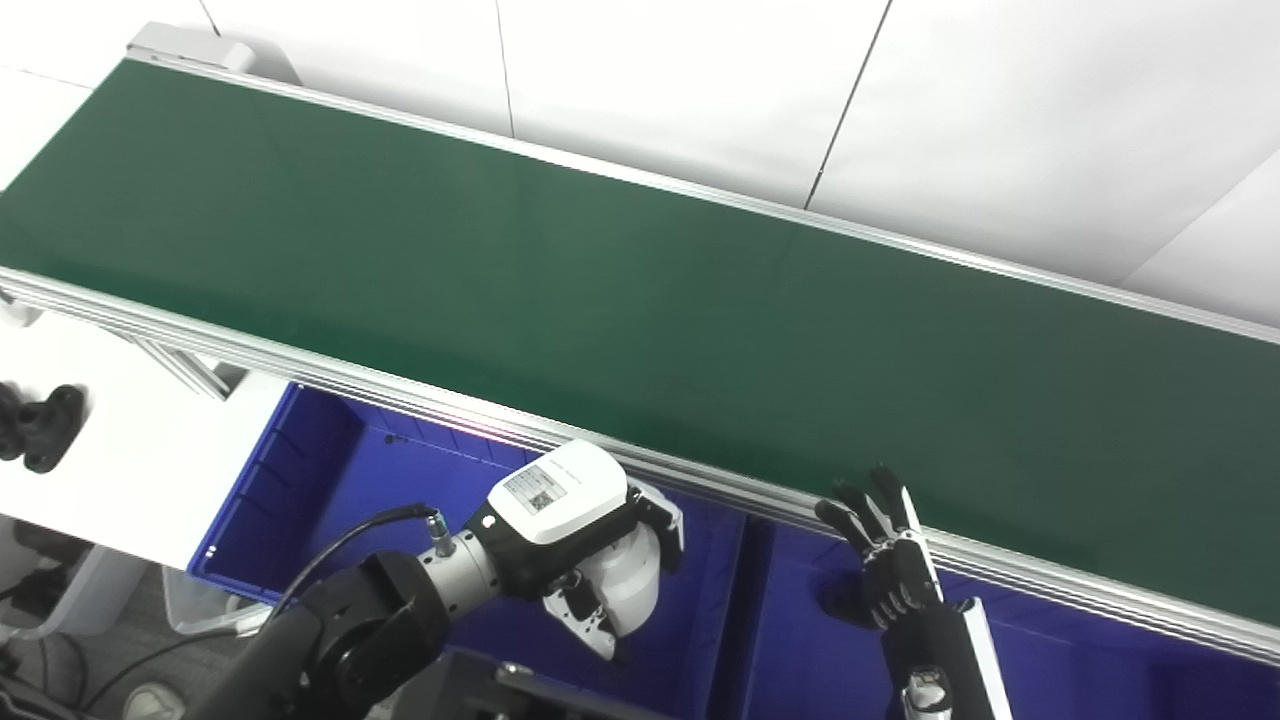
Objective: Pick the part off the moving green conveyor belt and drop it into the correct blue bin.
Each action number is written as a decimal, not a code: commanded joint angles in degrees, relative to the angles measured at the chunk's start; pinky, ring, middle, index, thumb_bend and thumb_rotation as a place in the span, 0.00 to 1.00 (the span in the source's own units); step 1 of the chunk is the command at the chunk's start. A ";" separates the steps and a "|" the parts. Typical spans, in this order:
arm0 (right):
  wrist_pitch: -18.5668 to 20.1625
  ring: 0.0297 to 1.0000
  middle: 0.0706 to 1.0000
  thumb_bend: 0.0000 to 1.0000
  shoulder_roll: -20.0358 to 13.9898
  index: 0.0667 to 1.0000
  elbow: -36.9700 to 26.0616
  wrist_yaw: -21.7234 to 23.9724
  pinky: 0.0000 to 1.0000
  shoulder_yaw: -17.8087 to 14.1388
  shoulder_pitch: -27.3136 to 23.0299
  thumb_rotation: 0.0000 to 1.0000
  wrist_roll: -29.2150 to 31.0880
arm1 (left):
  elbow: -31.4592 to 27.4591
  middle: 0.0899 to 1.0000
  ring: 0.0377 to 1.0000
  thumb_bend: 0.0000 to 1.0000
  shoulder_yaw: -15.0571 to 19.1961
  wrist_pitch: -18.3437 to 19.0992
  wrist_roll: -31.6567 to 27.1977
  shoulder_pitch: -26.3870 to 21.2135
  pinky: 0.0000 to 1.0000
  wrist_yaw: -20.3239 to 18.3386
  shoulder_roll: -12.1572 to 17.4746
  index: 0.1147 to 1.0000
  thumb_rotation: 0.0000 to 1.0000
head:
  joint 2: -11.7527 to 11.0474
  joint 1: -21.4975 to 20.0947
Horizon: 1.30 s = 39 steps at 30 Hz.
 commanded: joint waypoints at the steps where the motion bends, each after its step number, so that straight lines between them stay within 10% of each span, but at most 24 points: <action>1: 0.42 0.88 0.91 0.93 0.19 1.00 -1.93 0.38 0.96 -0.05 0.29 1.00 0.22 | -0.85 0.42 0.21 0.52 -0.01 -1.23 0.90 0.03 0.20 2.82 -0.20 0.42 0.00 | -0.11 -0.15; 6: 0.37 0.88 0.91 0.93 0.14 1.00 -1.81 0.54 0.96 0.06 0.25 1.00 0.44 | -1.46 0.43 0.44 0.52 0.04 0.87 2.69 0.49 0.37 2.03 -0.34 0.43 0.00 | -0.22 -0.33; 8: 0.39 0.88 0.91 0.93 0.13 1.00 -1.82 0.57 0.96 0.09 0.26 1.00 0.51 | -1.49 0.58 0.56 0.52 0.07 0.89 3.76 0.58 0.50 2.75 -0.17 0.43 0.05 | -0.22 -0.36; 10: 0.58 0.88 0.91 0.93 0.10 1.00 -1.91 0.61 0.97 0.11 0.33 1.00 0.73 | -1.50 0.68 0.66 0.88 0.08 0.57 5.18 0.66 0.62 3.75 0.02 0.62 0.13 | -0.20 -0.37; 29: 0.78 0.89 0.91 0.91 -0.01 1.00 -1.87 0.84 0.98 0.30 0.24 1.00 0.70 | -3.23 0.78 0.76 1.00 -0.09 0.16 5.21 0.42 0.72 2.38 1.38 0.75 0.42 | -0.27 -0.86; 34: 0.71 0.88 0.91 0.91 0.25 1.00 -2.05 0.66 0.97 0.50 0.48 1.00 0.37 | -6.88 0.75 0.72 0.98 0.30 -4.76 -5.42 2.75 0.67 7.76 -0.58 0.72 0.52 | -0.04 -2.75; 39: 0.87 0.88 0.93 0.92 1.43 1.00 -1.84 -0.25 0.95 0.70 1.01 1.00 -1.00 | -12.10 0.76 0.73 0.96 -1.07 -0.86 -24.88 7.66 0.63 7.55 -6.28 0.71 0.63 | 0.14 -8.40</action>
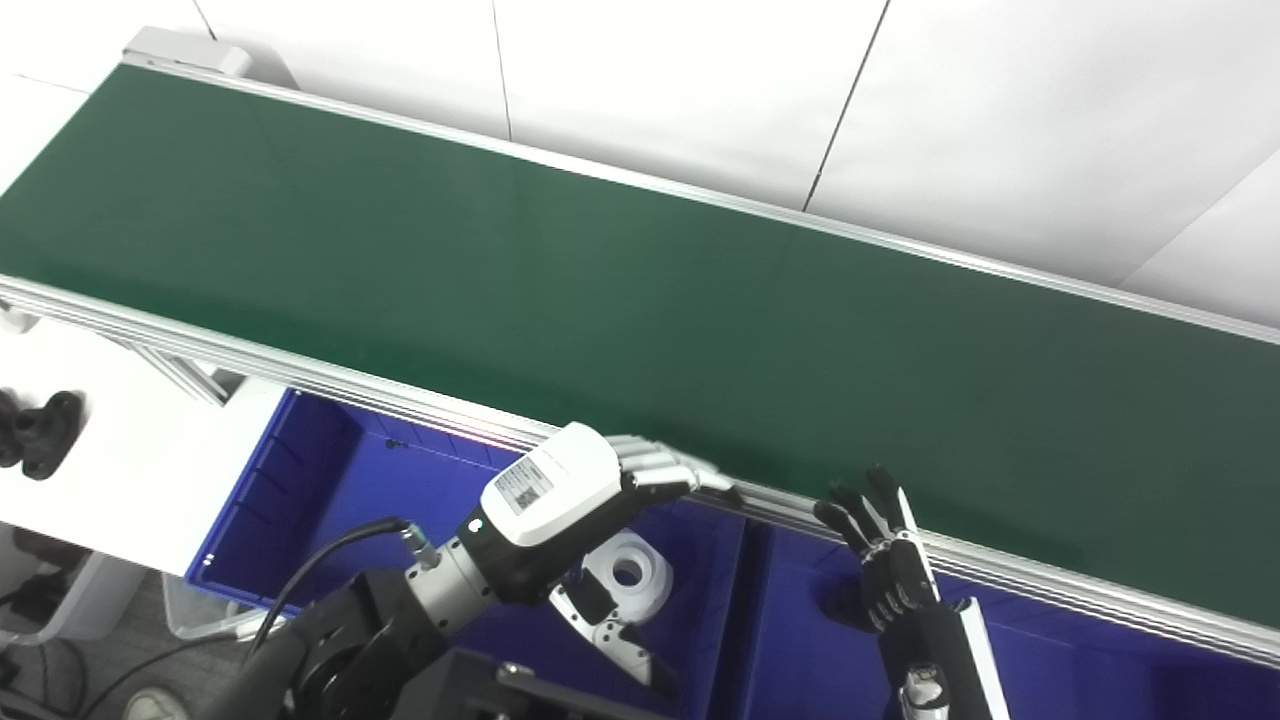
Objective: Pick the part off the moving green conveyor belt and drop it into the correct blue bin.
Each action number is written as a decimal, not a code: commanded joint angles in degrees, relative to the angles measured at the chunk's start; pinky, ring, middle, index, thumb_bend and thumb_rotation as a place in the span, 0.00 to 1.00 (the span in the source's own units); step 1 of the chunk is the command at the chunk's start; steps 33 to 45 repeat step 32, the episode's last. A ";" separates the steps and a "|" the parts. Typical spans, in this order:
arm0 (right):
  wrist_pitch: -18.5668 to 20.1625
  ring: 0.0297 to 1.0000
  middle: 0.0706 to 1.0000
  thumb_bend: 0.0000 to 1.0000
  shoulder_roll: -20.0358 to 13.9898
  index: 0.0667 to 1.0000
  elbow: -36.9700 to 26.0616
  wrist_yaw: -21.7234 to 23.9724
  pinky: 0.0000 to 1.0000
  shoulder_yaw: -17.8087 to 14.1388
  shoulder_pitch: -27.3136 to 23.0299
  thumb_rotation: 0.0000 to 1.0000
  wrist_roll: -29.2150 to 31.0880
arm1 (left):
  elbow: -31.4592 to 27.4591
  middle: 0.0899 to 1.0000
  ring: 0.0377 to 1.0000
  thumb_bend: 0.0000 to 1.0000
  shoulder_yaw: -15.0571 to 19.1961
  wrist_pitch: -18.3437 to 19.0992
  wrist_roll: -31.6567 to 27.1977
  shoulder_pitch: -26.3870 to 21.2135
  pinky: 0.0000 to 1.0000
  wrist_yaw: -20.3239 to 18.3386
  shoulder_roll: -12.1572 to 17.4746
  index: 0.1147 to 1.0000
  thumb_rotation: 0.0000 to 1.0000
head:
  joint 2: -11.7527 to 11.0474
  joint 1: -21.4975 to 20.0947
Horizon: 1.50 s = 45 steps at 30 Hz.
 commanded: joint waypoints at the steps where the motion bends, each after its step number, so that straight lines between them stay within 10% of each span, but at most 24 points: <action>1: 0.19 0.89 0.96 0.94 1.27 1.00 -1.81 -0.50 0.93 0.32 0.98 1.00 -1.29 | -1.63 0.76 0.73 0.94 -1.29 0.88 -11.32 2.35 0.63 1.82 -3.14 0.71 0.67 | -0.03 -2.26; 7: -1.80 0.96 1.00 0.91 5.98 0.97 0.43 -4.76 0.91 0.26 1.73 1.00 -9.97 | 2.20 0.91 0.89 0.97 -1.92 5.74 -23.51 6.49 0.83 3.32 -11.57 0.88 0.89 | -0.82 -12.70; 22: 0.61 0.99 1.00 0.81 15.61 0.99 6.22 -10.80 1.00 3.90 1.19 1.00 -15.03 | 14.25 1.00 1.00 0.95 1.96 2.65 -28.91 0.31 0.99 -4.83 -1.19 1.00 0.83 | -2.73 -34.04; 45: 0.82 0.98 1.00 0.82 16.26 0.99 7.27 -12.44 1.00 5.14 0.12 1.00 -16.27 | 15.87 1.00 1.00 0.93 2.35 0.98 -29.95 -0.87 1.00 -7.03 0.40 1.00 0.81 | -2.12 -33.72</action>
